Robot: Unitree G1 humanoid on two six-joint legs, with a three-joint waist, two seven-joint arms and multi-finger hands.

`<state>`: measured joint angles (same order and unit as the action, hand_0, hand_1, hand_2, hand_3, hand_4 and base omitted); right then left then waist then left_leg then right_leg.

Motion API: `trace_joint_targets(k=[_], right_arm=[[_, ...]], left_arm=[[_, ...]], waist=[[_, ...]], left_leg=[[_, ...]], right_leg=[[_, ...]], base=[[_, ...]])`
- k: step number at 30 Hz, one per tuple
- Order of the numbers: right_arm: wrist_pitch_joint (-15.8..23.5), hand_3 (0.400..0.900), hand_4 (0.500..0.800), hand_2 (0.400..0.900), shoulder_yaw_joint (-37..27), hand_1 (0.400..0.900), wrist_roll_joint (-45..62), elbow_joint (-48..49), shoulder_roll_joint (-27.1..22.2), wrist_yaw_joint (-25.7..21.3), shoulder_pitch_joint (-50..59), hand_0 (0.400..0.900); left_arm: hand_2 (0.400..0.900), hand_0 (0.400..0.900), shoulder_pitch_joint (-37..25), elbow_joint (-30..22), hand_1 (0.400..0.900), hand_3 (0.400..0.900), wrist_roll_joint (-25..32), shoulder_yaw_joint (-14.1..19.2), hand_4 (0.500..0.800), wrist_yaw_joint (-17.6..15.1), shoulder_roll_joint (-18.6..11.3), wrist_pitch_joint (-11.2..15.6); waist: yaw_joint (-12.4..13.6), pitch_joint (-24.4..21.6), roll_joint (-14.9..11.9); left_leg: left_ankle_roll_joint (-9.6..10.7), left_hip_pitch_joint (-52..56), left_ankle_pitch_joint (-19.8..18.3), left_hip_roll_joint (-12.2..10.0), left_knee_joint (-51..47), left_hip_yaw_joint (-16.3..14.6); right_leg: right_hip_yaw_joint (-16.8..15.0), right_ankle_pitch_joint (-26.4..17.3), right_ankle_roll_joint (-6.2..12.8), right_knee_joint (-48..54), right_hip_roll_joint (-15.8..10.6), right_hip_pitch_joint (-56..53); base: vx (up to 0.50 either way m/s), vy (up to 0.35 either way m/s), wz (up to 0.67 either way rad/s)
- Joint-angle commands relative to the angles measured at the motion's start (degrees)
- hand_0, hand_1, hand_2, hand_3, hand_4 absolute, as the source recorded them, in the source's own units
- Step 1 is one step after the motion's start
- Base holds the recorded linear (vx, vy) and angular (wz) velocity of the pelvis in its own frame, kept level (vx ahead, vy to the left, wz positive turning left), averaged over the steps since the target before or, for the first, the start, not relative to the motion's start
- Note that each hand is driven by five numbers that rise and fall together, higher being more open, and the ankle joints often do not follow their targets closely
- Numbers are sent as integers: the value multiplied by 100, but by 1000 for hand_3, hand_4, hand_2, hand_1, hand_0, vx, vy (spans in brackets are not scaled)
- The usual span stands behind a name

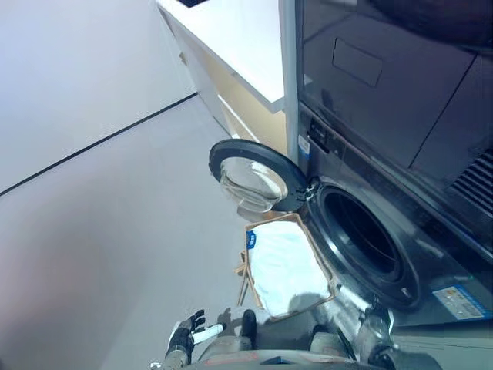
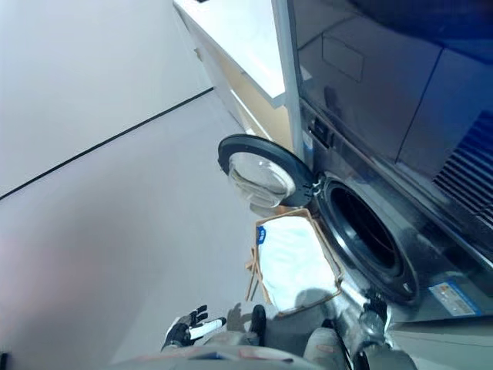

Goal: Put the clothes in the basket into the washing machine.

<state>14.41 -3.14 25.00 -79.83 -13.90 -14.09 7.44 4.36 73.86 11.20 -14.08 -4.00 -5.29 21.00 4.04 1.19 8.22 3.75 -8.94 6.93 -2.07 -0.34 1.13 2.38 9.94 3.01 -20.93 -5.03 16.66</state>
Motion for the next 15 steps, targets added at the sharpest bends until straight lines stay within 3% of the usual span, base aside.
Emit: trace_joint_targets(k=[1,7,15], right_arm=[[25,900,800,900,594,900,-1725,82,-93,0,220,900],[-300,900,800,900,1782,900,-4228,-15,-134,35,-359,900],[-454,900,800,900,1453,900,-4197,-512,-143,256,-464,900]], left_arm=[[900,900,-272,255,900,900,-387,337,800,64,-157,115],[900,900,-201,440,900,900,-872,438,800,342,-235,-2],[900,900,-262,556,900,900,-1206,443,800,507,-162,-113]], waist=[[-14,-128,-350],[-68,-366,-649],[-65,-560,-727]], left_leg=[[-288,174,-566,437,96,63],[-333,499,-680,438,101,15],[-394,862,-892,462,177,-104]], right_leg=[[265,-1145,88,2044,36,-1063],[224,-1081,112,1981,62,-1356],[182,-1059,151,2000,19,-1692]], base=[[-23,-3,-5],[22,22,-10],[31,39,-10]])
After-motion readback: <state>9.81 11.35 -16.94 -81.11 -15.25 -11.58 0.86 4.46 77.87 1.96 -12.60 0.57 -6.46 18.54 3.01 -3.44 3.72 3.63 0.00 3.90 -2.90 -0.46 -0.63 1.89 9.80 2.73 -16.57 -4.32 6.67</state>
